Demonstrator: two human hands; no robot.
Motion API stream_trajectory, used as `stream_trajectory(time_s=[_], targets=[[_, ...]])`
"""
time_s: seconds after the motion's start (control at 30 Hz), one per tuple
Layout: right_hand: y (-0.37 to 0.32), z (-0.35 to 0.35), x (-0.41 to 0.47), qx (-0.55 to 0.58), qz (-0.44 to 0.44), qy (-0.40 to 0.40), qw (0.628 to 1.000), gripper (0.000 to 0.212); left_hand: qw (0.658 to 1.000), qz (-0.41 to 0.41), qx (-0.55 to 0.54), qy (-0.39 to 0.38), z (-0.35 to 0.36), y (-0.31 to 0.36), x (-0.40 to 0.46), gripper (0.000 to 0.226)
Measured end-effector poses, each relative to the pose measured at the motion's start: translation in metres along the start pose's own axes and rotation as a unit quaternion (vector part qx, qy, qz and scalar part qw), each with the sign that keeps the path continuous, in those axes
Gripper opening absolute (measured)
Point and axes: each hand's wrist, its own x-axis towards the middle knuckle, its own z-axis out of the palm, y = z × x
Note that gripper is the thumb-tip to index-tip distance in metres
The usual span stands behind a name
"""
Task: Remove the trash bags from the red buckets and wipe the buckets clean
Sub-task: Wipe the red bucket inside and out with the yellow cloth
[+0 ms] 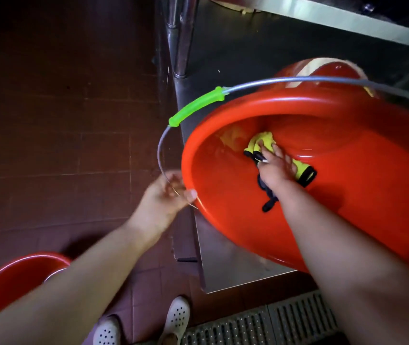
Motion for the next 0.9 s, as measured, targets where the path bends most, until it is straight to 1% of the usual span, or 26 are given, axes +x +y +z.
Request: stream_trajectory(time_s=[0.07,0.1,0.2,0.23,0.3,0.4,0.43,0.5,0.6,0.67,0.7,0.83,0.9], targets=[[-0.007,0.008,-0.019,0.041,-0.004,0.022,0.999,0.052,0.999,-0.045,-0.007,-0.012,0.007,-0.023,-0.011,0.021],[-0.011,0.016,-0.034,0.069,-0.022,0.042,0.996,0.051,0.998,-0.053,-0.023,-0.008,0.01,-0.028,-0.012,0.02],[-0.026,0.044,-0.105,0.164,-0.127,0.065,0.976,0.058,0.997,-0.049,-0.061,0.017,0.011,-0.028,-0.011,0.025],[-0.029,0.051,-0.131,0.171,-0.161,0.066,0.97,0.061,0.996,-0.048,-0.073,0.016,0.01,-0.027,-0.01,0.029],[-0.031,0.059,-0.166,0.157,-0.208,0.098,0.96,0.063,0.996,-0.049,-0.071,0.0,0.006,-0.026,-0.011,0.032],[-0.022,0.056,-0.164,0.181,-0.241,0.131,0.944,0.063,0.998,-0.051,-0.026,-0.015,0.003,-0.021,-0.012,0.032],[-0.019,0.053,-0.153,0.186,-0.239,0.128,0.944,0.064,0.999,-0.04,-0.002,-0.016,0.001,-0.018,-0.011,0.03],[-0.012,0.047,-0.123,0.164,-0.211,0.108,0.957,0.065,0.998,-0.013,0.052,-0.022,-0.003,-0.009,-0.01,0.029],[-0.003,0.03,-0.066,0.094,-0.127,0.075,0.985,0.053,0.991,0.027,0.118,-0.065,-0.008,0.003,-0.008,0.042],[0.004,0.015,-0.031,0.062,-0.066,0.06,0.994,0.044,0.985,0.054,0.144,-0.078,-0.01,0.014,-0.007,0.034],[0.006,0.009,-0.017,0.058,-0.052,0.056,0.995,0.042,0.983,0.064,0.151,-0.078,-0.013,0.019,-0.004,0.03],[0.005,0.006,0.009,0.055,-0.07,0.05,0.995,0.041,0.977,0.097,0.178,-0.063,-0.016,0.031,0.007,0.02],[0.001,0.007,0.009,0.048,-0.067,0.043,0.996,0.043,0.972,0.121,0.193,-0.053,-0.009,0.032,0.007,0.031]])
